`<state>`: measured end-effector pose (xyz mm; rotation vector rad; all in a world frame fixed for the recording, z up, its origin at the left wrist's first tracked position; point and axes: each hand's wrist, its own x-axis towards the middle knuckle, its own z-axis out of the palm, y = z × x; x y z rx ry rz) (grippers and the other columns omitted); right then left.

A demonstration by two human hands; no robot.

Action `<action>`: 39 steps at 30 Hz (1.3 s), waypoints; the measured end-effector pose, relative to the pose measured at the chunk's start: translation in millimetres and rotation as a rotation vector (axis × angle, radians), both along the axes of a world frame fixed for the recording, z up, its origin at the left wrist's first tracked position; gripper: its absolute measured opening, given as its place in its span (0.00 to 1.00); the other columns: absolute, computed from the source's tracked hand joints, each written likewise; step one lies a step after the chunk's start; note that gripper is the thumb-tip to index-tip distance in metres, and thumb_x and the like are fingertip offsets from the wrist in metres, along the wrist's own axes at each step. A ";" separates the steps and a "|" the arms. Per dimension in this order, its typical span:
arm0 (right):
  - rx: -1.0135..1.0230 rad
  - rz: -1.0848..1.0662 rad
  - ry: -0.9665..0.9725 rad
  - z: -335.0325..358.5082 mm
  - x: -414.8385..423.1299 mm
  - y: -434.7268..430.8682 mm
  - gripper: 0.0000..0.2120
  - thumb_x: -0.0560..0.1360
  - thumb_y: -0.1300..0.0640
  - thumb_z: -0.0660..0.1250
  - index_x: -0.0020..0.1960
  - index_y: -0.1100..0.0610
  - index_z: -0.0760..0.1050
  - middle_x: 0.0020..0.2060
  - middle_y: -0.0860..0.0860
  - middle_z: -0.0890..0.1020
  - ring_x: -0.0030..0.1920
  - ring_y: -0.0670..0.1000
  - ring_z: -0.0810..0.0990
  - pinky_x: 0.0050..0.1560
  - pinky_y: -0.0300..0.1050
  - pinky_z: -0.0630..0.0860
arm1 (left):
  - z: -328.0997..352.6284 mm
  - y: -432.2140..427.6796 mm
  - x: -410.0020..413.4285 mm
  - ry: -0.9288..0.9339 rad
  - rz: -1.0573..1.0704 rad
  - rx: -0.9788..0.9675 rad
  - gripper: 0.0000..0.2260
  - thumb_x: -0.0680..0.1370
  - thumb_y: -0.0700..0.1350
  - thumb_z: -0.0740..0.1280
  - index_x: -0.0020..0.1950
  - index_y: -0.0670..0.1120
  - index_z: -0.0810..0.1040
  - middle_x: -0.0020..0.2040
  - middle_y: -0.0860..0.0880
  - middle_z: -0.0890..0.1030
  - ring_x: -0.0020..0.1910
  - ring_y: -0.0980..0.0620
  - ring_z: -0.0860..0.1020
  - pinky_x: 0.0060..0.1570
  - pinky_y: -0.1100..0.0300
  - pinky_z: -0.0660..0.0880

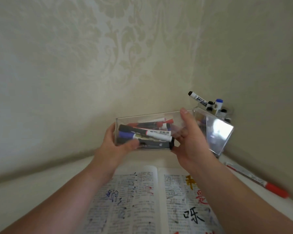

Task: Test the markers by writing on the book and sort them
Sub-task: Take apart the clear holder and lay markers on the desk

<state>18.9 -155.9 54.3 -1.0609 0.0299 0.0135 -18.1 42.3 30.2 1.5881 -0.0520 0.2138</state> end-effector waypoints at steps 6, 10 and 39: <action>-0.168 0.198 -0.073 -9.1 3.9 -17.5 0.55 0.58 0.32 0.80 0.76 0.54 0.64 0.64 0.54 0.82 0.62 0.51 0.83 0.62 0.58 0.78 | 4.6 -4.7 22.3 0.128 -0.051 -0.432 0.35 0.64 0.61 0.79 0.63 0.40 0.80 0.58 0.37 0.83 0.57 0.35 0.82 0.59 0.35 0.77; -0.331 0.463 -0.024 -10.6 5.9 -52.3 0.46 0.66 0.59 0.75 0.79 0.51 0.57 0.70 0.57 0.76 0.70 0.55 0.75 0.69 0.59 0.72 | 0.6 20.2 34.6 -0.076 -0.013 -0.370 0.43 0.52 0.62 0.84 0.61 0.42 0.80 0.52 0.41 0.85 0.49 0.41 0.83 0.50 0.46 0.83; -0.779 -0.141 0.076 -61.2 21.9 -67.6 0.14 0.81 0.57 0.66 0.37 0.50 0.80 0.28 0.38 0.82 0.42 0.41 0.81 0.36 0.25 0.71 | -7.3 23.2 23.4 -0.322 -0.030 0.132 0.37 0.61 0.64 0.79 0.68 0.57 0.76 0.56 0.53 0.84 0.56 0.53 0.80 0.62 0.56 0.77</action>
